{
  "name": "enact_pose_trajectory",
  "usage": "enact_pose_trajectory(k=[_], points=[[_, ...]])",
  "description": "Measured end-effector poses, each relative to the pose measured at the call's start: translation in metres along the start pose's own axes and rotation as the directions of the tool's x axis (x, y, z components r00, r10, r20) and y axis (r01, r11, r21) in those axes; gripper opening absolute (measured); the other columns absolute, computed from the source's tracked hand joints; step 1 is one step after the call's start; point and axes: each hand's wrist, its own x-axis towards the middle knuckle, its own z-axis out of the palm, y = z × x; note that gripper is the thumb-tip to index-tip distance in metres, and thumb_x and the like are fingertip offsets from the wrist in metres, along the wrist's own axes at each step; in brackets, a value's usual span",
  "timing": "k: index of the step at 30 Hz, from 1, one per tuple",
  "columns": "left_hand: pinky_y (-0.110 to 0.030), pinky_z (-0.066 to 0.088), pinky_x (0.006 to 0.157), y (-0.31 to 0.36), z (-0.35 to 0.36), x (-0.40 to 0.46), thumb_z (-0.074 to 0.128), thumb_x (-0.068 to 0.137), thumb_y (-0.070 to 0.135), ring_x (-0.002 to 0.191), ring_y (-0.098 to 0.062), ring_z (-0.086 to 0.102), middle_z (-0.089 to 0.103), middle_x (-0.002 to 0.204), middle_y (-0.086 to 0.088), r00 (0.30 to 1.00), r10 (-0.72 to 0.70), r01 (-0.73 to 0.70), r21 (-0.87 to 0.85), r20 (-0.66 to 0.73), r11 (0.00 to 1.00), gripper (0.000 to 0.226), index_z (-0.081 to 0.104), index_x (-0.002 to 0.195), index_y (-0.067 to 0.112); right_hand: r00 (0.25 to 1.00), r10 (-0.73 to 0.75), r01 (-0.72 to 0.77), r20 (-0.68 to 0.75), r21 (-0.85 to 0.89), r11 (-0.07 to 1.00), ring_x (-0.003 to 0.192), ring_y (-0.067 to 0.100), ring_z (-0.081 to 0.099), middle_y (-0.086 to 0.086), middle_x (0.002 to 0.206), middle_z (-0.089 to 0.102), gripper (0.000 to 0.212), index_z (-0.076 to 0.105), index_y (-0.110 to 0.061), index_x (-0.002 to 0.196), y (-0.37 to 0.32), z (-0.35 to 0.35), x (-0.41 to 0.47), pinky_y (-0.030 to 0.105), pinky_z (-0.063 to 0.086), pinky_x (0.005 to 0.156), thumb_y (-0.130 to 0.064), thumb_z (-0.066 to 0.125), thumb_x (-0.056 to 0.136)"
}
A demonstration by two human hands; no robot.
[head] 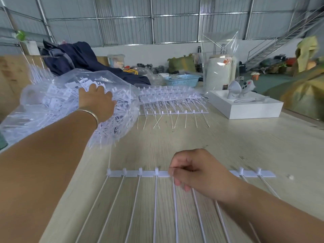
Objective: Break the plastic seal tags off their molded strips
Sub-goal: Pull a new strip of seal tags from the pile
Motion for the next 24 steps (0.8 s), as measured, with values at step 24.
enact_pose_trajectory(k=[24], points=[[-0.030,0.045,0.091,0.054,-0.003,-0.188,0.054,0.095,0.034,0.102,-0.008,0.052,0.054,0.106,0.013,0.833,0.487,-0.496,-0.746,-0.263,0.445,0.033,0.060,0.126,0.025,0.996,0.084,-0.083,-0.030,-0.650,0.755,0.096,0.016,0.054,-0.003,0.099,0.058,0.012,0.064,-0.020,0.099,0.033,-0.031,0.004,0.031,0.043,0.087,-0.015,0.058,0.090]])
